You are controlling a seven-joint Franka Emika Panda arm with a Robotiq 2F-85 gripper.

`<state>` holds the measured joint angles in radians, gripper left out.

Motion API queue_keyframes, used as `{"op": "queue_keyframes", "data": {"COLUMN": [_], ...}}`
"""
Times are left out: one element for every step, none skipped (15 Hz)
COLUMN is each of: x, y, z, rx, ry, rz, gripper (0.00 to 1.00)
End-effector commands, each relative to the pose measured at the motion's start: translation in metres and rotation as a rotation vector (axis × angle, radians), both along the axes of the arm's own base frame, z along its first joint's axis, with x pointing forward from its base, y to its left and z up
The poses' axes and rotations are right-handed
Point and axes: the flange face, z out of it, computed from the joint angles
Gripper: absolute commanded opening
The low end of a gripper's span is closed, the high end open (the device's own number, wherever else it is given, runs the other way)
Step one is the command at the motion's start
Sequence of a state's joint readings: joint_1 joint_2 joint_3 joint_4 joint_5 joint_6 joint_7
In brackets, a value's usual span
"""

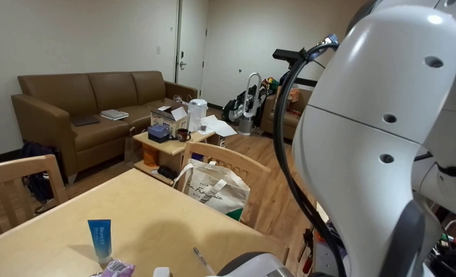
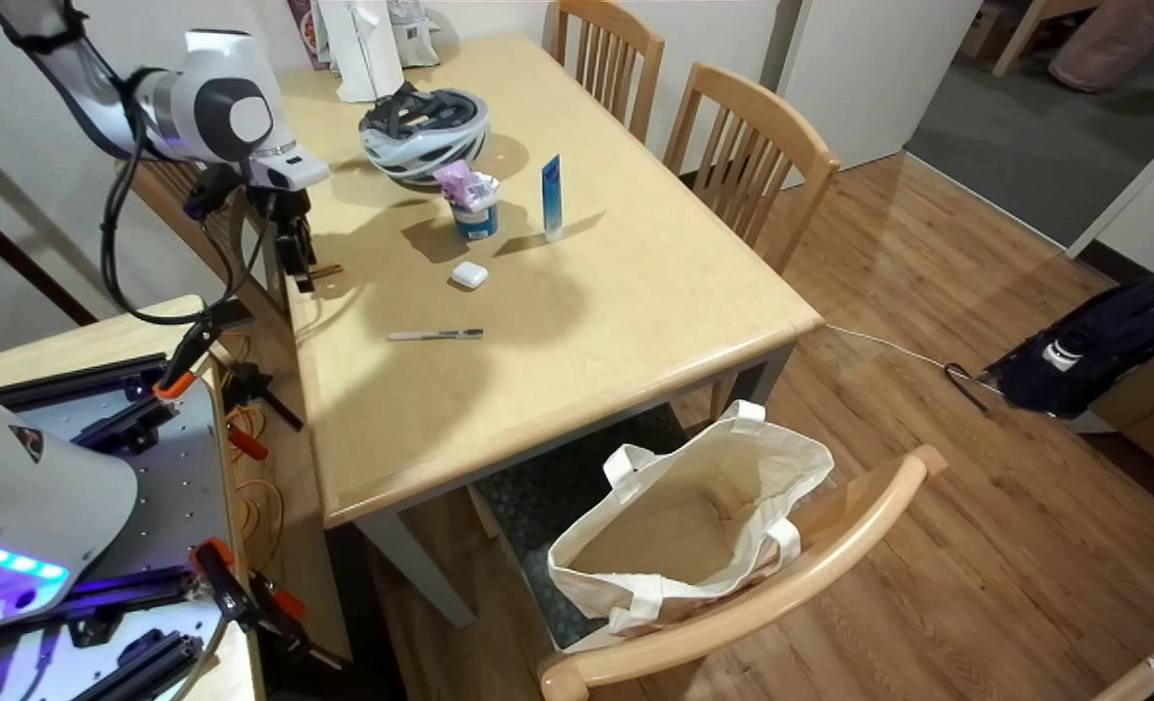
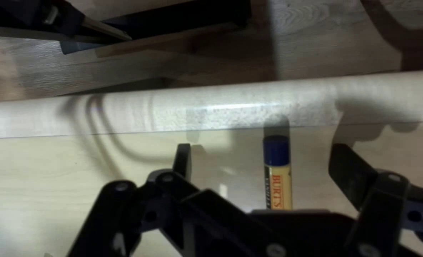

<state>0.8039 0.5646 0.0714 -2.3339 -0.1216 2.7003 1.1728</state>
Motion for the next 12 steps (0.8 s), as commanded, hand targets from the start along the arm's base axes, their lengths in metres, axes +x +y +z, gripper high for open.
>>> {"op": "queue_keyframes", "data": {"x": [0.003,0.005,0.007,0.007,0.008,0.007,0.007,0.007,0.006,0.006,0.007,0.009], "y": [-0.001,0.001,0.003,0.005,0.007,0.008,0.01,0.011,0.011,0.01,0.009,0.007], "z": [-0.002,-0.001,0.001,0.002,0.003,0.003,0.004,0.005,0.006,0.007,0.01,0.014], "rx": [-0.021,-0.021,-0.016,-0.012,-0.003,0.0,0.006,0.009,0.007,0.008,-0.001,-0.016], "ry": [0.032,0.027,0.023,0.02,0.016,0.015,0.013,0.012,0.016,0.021,0.029,0.035], "rz": [0.053,0.062,0.069,0.072,0.076,0.08,0.083,0.084,0.082,0.082,0.078,0.074], "gripper": [0.67,0.61,0.53,0.47,0.41,0.34,0.28,0.21,0.15,0.07,0.02,0.01]}}
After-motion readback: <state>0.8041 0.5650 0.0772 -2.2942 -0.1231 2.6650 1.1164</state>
